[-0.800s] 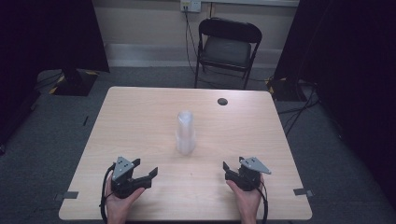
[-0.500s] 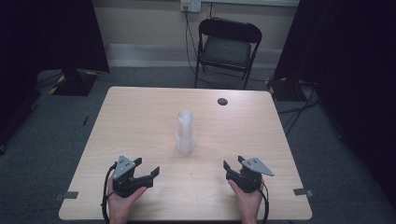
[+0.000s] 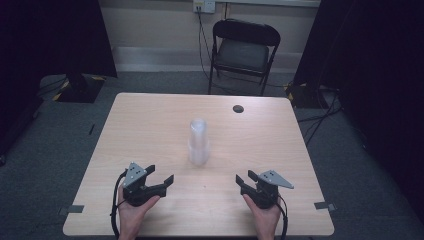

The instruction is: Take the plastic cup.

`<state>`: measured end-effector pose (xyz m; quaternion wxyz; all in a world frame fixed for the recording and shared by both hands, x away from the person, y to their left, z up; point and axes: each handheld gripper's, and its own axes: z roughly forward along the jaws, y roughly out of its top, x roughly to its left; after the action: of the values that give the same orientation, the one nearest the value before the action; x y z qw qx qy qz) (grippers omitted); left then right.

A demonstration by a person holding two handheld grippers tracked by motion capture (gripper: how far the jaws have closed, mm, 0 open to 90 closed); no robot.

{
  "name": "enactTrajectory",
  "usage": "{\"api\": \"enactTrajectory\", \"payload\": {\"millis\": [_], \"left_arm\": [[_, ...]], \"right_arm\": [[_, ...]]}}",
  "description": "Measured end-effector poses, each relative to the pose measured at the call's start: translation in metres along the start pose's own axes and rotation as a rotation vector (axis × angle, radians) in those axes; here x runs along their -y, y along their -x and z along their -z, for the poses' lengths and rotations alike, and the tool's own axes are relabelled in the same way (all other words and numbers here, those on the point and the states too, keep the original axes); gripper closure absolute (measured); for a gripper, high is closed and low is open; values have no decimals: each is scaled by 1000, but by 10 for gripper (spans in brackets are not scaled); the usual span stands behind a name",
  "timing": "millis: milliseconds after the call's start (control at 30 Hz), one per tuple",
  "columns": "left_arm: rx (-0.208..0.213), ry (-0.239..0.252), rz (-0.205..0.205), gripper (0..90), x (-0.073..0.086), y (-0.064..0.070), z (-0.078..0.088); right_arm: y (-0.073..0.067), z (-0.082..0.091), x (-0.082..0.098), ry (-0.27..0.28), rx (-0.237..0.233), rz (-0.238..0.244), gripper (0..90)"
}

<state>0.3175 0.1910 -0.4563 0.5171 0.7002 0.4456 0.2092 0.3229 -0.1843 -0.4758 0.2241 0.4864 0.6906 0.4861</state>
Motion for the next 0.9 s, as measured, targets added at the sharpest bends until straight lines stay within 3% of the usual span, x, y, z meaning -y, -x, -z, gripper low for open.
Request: {"api": "enactTrajectory", "payload": {"millis": [133, 433, 567, 733, 867, 900], "left_arm": [[37, 21, -5, 201, -8, 0, -5], [86, 8, -22, 173, -22, 0, -21], [91, 31, -29, 186, -31, 1, -25], [102, 26, -61, 187, -47, 4, -34], [102, 45, -84, 232, -57, 7, -40], [115, 64, -87, 300, -62, 8, -42]], "right_arm": [[-3, 2, 1, 9, -31, -9, 433], [-2, 6, 3, 9, -45, -25, 385], [-3, 5, 4, 0, -57, -24, 377], [-7, 4, 3, -9, -71, -14, 367], [-8, 4, 3, -14, -67, -4, 367], [-8, 4, 3, -14, -65, -2, 367]]}}
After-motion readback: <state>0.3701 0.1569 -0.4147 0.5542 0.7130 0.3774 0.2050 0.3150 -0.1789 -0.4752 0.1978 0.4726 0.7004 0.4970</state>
